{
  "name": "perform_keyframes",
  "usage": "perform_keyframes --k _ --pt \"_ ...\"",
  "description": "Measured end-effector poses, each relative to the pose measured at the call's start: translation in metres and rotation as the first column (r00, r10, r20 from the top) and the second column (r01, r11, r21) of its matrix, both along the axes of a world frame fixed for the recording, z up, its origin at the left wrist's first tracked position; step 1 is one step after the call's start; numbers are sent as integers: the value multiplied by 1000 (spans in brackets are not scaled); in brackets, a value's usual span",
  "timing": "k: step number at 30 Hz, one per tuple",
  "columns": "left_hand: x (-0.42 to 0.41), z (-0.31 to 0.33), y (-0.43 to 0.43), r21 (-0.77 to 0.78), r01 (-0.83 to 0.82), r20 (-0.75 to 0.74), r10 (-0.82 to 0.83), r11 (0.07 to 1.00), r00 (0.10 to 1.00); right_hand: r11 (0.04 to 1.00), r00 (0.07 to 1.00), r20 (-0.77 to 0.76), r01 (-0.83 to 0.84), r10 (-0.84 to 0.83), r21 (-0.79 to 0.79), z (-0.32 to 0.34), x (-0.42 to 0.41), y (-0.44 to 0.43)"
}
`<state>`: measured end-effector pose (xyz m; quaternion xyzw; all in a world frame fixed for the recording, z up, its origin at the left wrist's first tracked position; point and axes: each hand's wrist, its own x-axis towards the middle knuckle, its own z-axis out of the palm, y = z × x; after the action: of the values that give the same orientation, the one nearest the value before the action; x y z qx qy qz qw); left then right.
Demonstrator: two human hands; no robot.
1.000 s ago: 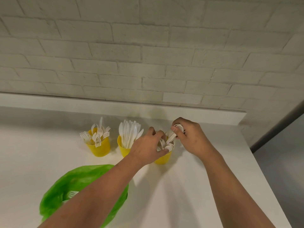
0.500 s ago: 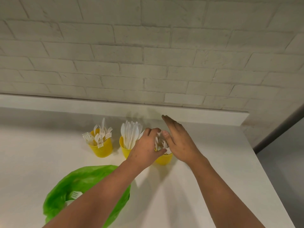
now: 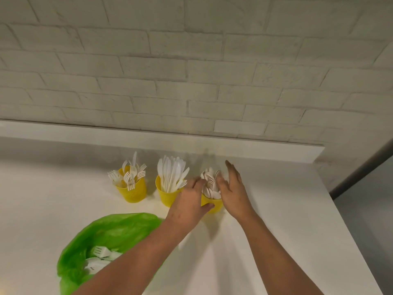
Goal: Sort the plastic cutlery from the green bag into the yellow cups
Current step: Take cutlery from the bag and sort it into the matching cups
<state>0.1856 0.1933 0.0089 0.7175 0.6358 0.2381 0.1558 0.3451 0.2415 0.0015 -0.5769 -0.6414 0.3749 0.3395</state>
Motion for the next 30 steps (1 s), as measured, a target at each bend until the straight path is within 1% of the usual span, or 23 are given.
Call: perform_keyframes --k 3,7,10,12,13,15,17,18,20,21,22,24,27,29,30 --pt "4 -2 1 1 -10 -54 10 1000 998 997 999 -38 20 -23 -81 -1 -3 -4" --pt "5 -4 13 11 -3 -84 4 1000 996 996 999 -17 31 -33 -89 -2 -1 4" --pt "9 -2 19 -4 12 -89 -12 1000 996 995 999 -26 17 -20 -99 -2 1 10" --pt "10 3 18 -17 20 -66 -21 1000 998 994 998 -56 1 -7 -111 -4 2 12" --pt "9 6 14 -17 23 -47 -24 1000 999 995 998 -64 19 -25 -98 -3 2 12" --pt "3 13 -2 9 18 -12 -18 1000 1000 994 993 -48 108 -108 -3 6 1 7" --pt "-8 24 -29 58 -14 44 12 998 999 970 982 -54 188 -182 156 22 -5 -7" --pt "-16 31 -45 69 -53 106 45 996 993 943 977 -69 212 -201 256 31 -10 -17" --pt "-41 43 -74 41 -170 236 156 985 959 869 974 -109 226 -198 440 48 -28 -41" --pt "-56 45 -86 14 -227 256 216 974 942 843 978 -122 205 -167 497 53 -40 -52" --pt "-73 45 -97 -12 -269 246 263 963 933 832 985 -129 164 -112 531 55 -54 -63" --pt "-107 35 -113 -60 -307 208 313 950 927 859 988 -144 30 51 511 52 -86 -86" --pt "-154 16 -130 -164 -285 162 311 944 937 901 950 -119 -229 290 369 36 -132 -114" --pt "-179 6 -137 -250 -220 108 253 943 961 880 896 -40 -424 441 216 22 -158 -126" --pt "-189 2 -140 -293 -189 66 217 937 974 855 862 29 -507 507 113 16 -169 -130"
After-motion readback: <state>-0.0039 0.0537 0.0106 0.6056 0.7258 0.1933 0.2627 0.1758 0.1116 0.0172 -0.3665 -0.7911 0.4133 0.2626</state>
